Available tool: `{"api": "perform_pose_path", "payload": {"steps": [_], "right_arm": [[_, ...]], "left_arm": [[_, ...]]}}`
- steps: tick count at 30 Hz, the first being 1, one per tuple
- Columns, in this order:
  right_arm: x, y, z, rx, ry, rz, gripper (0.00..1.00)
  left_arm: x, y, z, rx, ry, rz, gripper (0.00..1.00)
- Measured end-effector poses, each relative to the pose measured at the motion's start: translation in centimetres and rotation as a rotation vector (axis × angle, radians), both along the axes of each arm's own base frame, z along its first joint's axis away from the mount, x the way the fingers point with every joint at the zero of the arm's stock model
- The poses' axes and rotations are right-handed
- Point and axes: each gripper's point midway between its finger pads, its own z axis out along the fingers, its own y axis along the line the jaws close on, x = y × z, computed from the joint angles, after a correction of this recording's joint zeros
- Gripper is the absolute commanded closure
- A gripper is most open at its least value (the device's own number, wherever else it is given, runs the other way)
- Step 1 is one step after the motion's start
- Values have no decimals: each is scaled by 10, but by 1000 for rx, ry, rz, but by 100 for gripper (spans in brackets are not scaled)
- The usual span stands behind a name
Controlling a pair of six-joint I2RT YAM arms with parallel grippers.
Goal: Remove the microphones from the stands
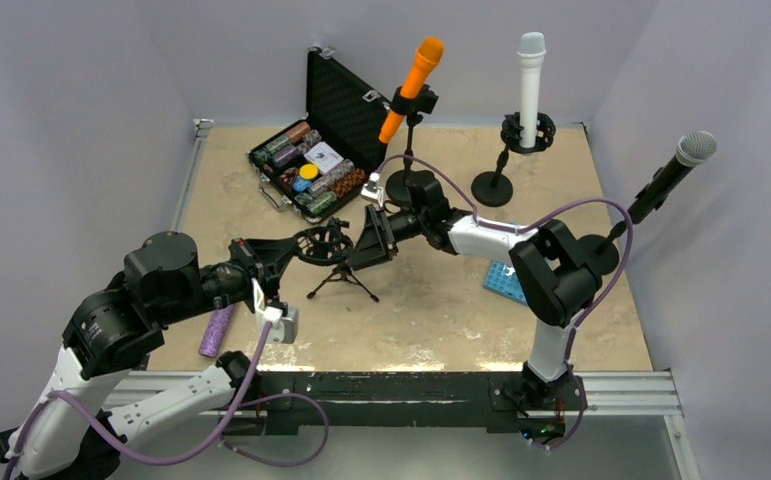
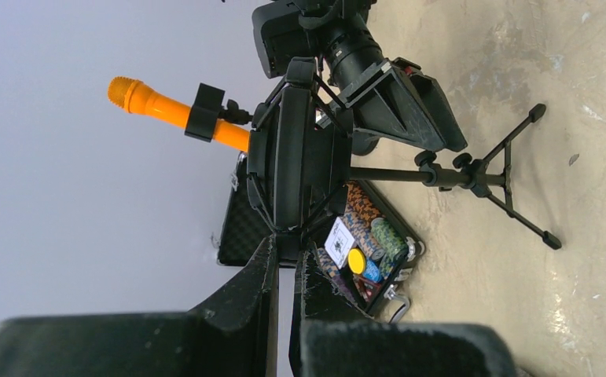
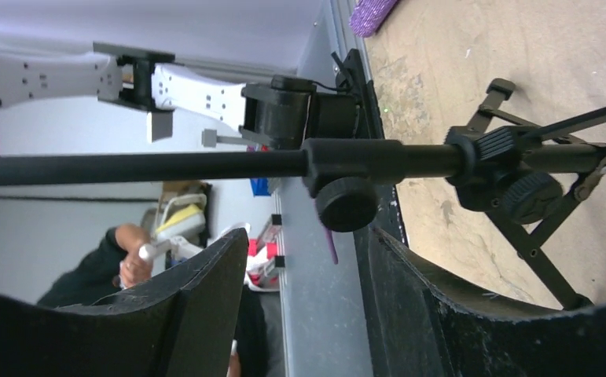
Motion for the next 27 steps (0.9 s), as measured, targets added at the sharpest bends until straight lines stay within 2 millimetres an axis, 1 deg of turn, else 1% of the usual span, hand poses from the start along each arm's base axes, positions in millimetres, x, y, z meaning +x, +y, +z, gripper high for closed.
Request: {"api": "perform_pose_path", "payload": {"steps": [4,8,11,18,21,23,27], "right_arm": [[13,2,-6,-38,52,-72,44],[27,1,-7,-53,75,-140,49],[33,0,-7,-58,84,-169,51],[35,1,-4,-45,81,-179,53],[36,1,-3,-41,79,-179,59],[36,1,-3,-42,82,-180,62],[37,2,-8,-47,91,-181,68]], "left_arm": [[-2,2,-1,12,-10,-8,100],[-2,2,-1,16,-12,-10,100],[-2,2,-1,16,-12,-10,100],[-3,1,-1,20,-18,-19,100],[-3,1,-1,22,-21,-22,100],[-3,1,-1,24,-23,-23,100],[-2,1,-1,24,-23,-23,100]]}}
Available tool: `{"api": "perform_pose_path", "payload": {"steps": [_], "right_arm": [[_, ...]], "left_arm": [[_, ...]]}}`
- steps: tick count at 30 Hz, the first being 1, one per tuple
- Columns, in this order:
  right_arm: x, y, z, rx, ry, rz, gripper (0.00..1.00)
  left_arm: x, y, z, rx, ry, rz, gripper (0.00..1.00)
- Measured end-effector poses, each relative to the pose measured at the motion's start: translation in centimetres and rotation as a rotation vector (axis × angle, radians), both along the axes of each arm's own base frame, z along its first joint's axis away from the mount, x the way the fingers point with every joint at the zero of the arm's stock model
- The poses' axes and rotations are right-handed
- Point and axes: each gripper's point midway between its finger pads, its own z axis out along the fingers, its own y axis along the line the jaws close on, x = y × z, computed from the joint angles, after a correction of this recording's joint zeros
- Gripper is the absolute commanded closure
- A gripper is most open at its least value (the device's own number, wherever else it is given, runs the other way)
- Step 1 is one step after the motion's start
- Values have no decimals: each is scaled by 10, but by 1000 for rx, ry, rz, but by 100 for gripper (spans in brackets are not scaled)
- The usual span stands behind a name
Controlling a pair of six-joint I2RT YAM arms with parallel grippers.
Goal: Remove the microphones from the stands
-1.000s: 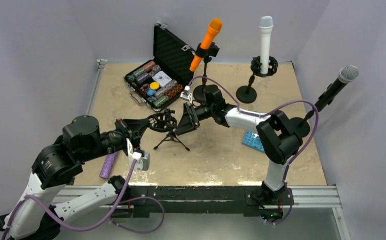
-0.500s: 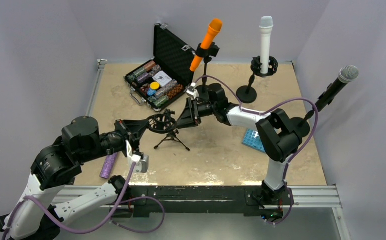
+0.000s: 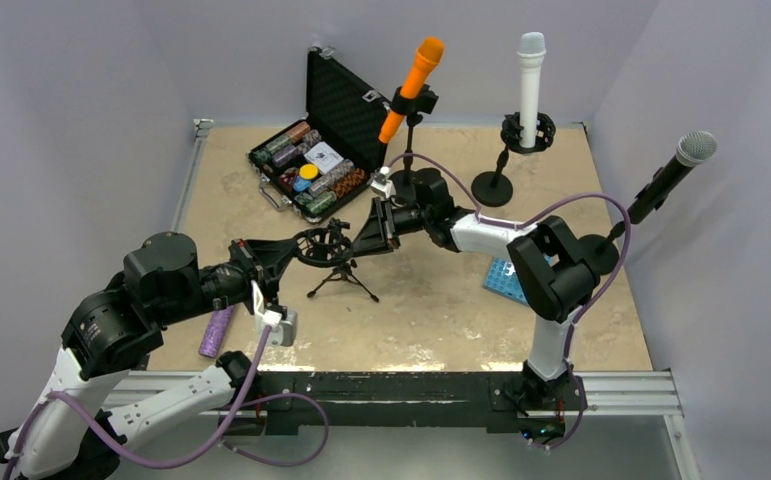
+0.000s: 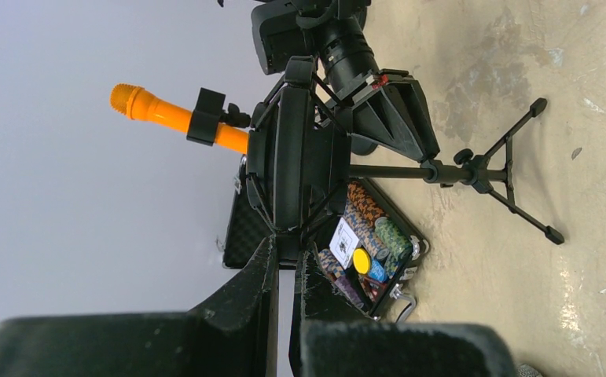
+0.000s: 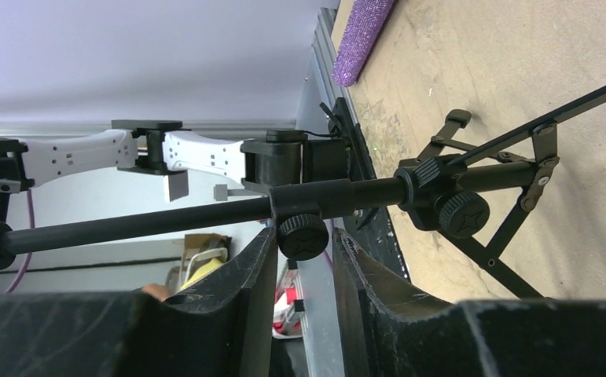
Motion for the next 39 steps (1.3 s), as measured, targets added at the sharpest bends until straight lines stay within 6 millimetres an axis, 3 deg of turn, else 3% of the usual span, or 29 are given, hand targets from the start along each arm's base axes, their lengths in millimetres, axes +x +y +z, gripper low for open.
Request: {"api": "perform_pose_path", "payload": {"steps": [3,7,27,34,39], "right_arm": [[0,1,-1,3,6,3,73],[1,1,0,13,-9,7,100],[2,-5,6,57,-490,77,100],[-14,-6,14,46,-799,136,100],[-32,-7,2,24,-1066,209,100]], "left_arm": [[0,0,0,1,0,2,100],[1,0,0,2,-1,5,100],[21,20,4,-18,-72,158,100],[27,30,16,-68,-95,235,100],[33,37,22,-86,-114,285,100]]}}
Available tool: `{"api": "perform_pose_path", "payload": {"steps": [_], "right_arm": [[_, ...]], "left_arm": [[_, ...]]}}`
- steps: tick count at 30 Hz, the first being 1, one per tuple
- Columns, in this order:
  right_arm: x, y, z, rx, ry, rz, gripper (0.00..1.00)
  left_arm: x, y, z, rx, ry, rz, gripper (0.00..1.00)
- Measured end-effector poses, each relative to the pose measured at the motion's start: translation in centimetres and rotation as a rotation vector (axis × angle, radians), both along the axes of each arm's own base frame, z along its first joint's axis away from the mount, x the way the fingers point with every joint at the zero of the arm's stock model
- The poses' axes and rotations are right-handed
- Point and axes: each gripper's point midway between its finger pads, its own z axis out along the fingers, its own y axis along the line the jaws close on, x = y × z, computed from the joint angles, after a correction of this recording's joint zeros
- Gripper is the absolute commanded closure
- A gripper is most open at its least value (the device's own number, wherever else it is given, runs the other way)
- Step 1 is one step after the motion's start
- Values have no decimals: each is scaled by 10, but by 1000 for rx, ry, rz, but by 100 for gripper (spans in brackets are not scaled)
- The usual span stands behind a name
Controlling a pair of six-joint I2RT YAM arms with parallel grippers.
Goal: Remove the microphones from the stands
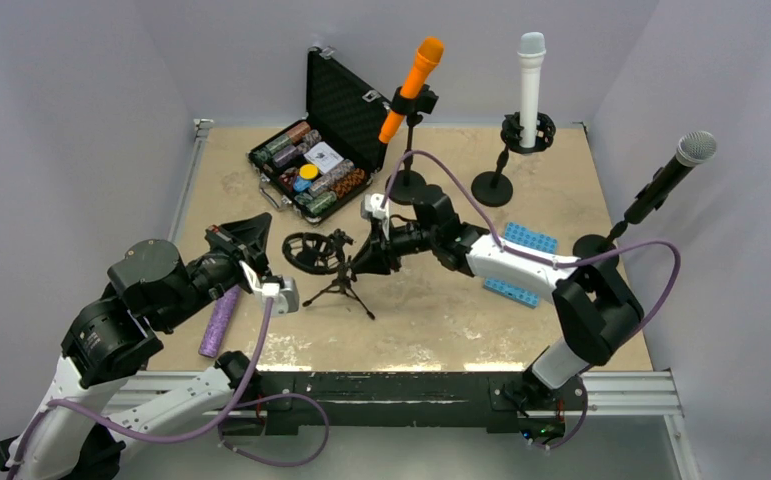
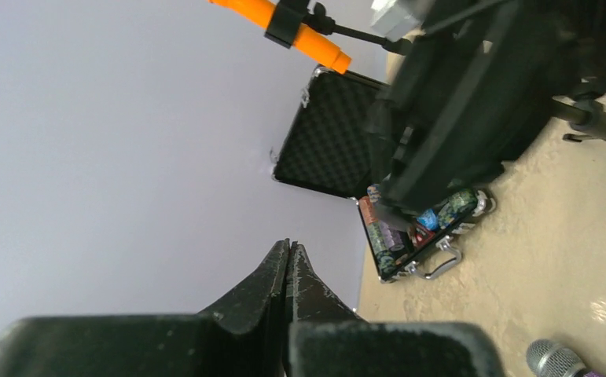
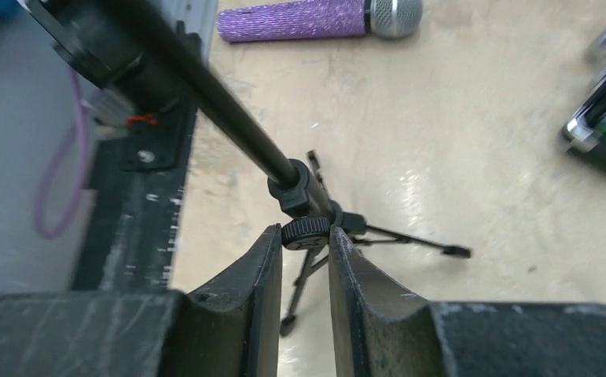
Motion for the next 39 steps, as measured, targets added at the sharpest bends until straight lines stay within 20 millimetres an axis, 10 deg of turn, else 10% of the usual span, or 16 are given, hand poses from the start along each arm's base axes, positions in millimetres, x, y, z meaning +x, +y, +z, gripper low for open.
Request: {"api": "perform_pose_path", "payload": {"steps": [8,18,21,24,32,39], "right_arm": [[-2,-6,2,54,-516,22,100],[15,-6,-5,25,-712,11,100],[16,-5,-3,31,-774,20,100],[17,-4,-4,25,-831,26,100],[20,-3,-3,18,-952,44,100],[21,-2,-3,18,-1045,57,100]], "left_arm": [[4,4,11,-40,-27,34,100],[-1,8,6,-41,9,40,98],[-7,13,6,-41,35,44,44],[-16,21,7,-60,77,51,21],[-41,38,-2,-59,190,51,18],[-54,27,-61,41,312,-34,23]]}}
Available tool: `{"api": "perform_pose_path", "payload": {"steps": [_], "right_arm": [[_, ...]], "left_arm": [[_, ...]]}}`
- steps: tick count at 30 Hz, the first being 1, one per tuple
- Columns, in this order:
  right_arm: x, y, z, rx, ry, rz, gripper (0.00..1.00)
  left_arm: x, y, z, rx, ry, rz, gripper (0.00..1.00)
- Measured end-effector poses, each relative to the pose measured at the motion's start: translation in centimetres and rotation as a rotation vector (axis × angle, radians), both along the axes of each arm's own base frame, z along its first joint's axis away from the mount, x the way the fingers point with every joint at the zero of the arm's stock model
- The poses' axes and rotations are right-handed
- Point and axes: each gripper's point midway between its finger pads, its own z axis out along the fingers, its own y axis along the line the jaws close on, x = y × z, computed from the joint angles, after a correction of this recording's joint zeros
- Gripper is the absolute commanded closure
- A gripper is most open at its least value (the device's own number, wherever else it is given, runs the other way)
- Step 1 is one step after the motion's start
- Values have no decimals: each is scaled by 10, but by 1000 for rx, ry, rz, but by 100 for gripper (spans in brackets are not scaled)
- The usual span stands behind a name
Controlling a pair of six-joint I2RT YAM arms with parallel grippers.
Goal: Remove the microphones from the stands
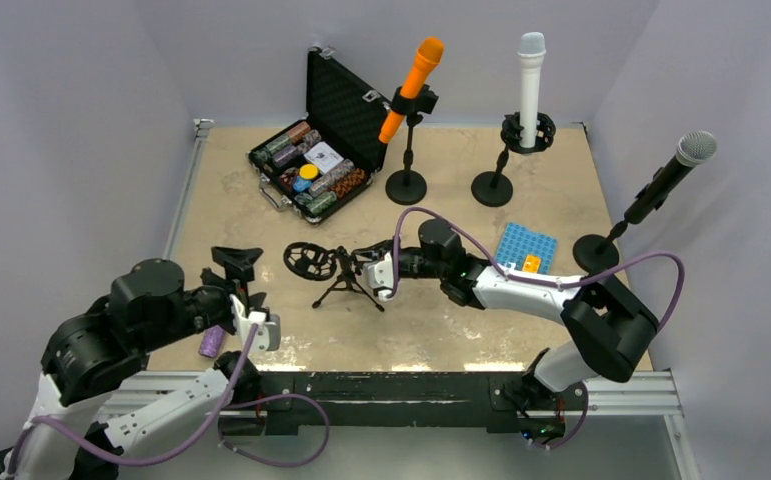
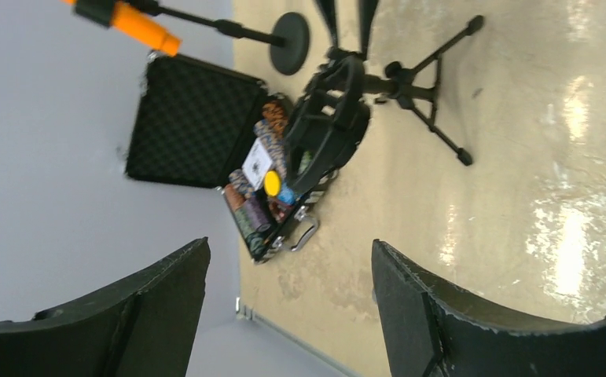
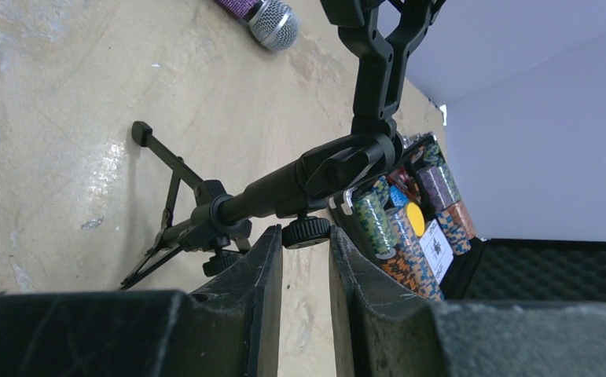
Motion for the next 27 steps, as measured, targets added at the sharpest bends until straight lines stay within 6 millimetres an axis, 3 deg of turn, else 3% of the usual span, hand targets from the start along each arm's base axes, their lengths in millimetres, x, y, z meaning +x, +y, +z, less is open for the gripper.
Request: {"api": "perform_pose_path", "payload": {"steps": [5,11,15,19,23,27], "right_arm": [[0,0,0,-7,-34,5,100],[-4,-4,-2,-6,-116,20,100],[-3,-4,-2,-7,-154,23,100],[-2,-8,-1,-7,-206,21,99],[6,-12,2,-18,-277,-10,77],[9,-14,3,-32,-311,-22,69]], "left_arm": [[3,-23,-27,55,79,-83,27],[25,-50,-57,86,81,-118,36],[37,-61,-73,112,88,-129,54],[46,-71,-67,94,48,-141,77],[42,-78,-69,88,66,-180,100],[40,-81,-71,82,77,-199,100]]}}
